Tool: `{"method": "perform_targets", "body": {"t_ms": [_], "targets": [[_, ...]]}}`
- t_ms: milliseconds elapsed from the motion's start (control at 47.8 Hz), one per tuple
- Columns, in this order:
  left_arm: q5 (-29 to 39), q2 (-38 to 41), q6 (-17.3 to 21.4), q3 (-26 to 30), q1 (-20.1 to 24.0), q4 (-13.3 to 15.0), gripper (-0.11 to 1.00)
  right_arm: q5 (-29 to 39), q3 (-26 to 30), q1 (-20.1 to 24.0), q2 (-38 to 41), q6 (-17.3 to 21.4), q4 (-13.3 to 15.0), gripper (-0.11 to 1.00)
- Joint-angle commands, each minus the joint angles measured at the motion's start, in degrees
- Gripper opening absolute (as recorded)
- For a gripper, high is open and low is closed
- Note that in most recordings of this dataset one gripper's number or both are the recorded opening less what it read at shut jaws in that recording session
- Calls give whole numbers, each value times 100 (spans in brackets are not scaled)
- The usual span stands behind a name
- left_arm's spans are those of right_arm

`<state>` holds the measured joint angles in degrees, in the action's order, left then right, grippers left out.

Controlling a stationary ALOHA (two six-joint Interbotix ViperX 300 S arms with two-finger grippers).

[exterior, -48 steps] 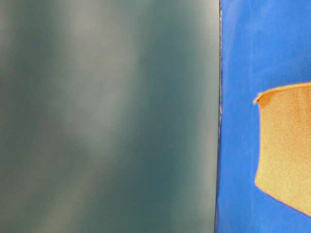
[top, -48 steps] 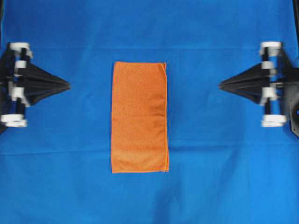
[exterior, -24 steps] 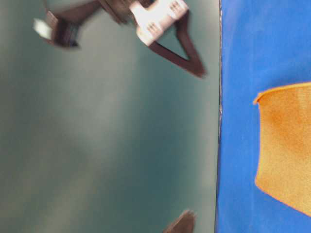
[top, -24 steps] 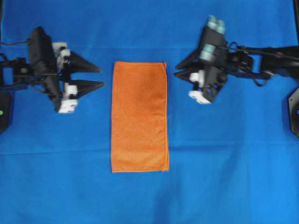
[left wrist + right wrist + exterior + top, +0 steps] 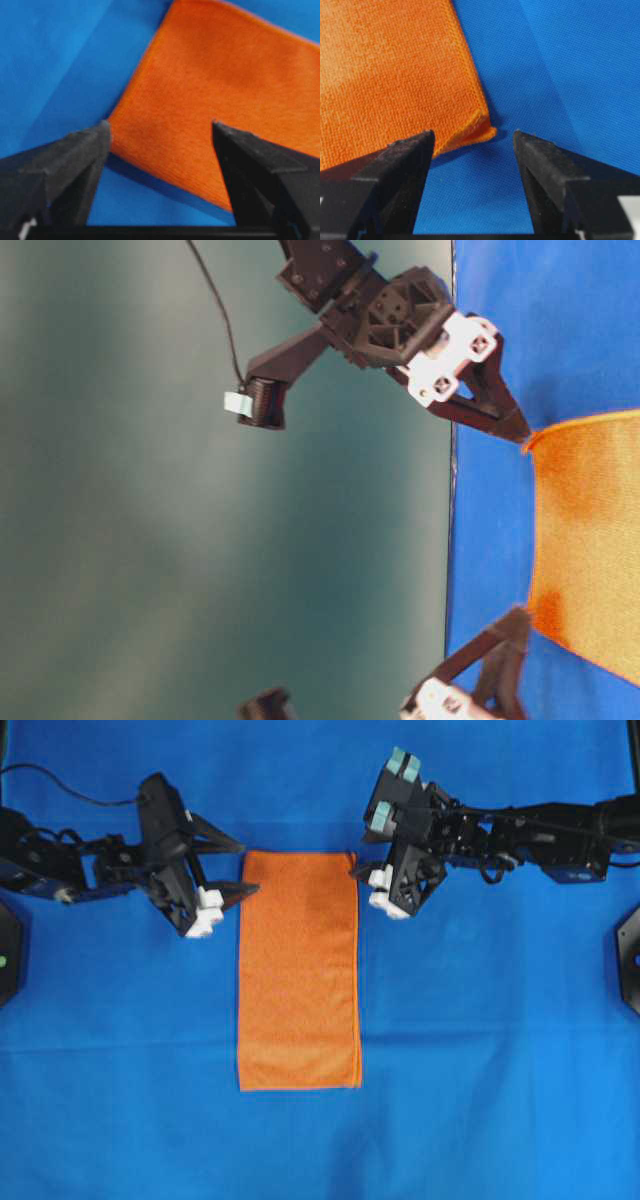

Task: Fold a vertical towel.
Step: 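Move both grippers toward the top corners of the orange towel, then close both grippers on the towel's top left and right corners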

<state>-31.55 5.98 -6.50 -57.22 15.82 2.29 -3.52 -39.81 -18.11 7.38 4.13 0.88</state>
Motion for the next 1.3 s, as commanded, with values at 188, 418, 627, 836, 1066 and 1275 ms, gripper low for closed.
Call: {"method": "perform_targets", "body": {"t_ms": [188, 418, 627, 836, 1066, 1275], "targets": [[-114, 519, 9, 378, 18, 9, 75, -396, 114, -9, 281, -26, 44, 64], [-123, 527, 9, 378, 44, 9, 70, -475, 149, -9, 439, -26, 44, 59], [-105, 563, 26, 387, 26, -18, 14, -413, 141, 0, 439, -35, 132, 9], [-105, 554, 35, 404, -9, -26, 2, -343, 141, 26, 439, -26, 132, 4], [-44, 290, 149, 413, 18, -26, 2, -255, 79, 18, 290, 53, 97, 4], [123, -114, 167, 422, 141, -26, 2, -229, 26, 26, -53, 53, 88, 4]]}}
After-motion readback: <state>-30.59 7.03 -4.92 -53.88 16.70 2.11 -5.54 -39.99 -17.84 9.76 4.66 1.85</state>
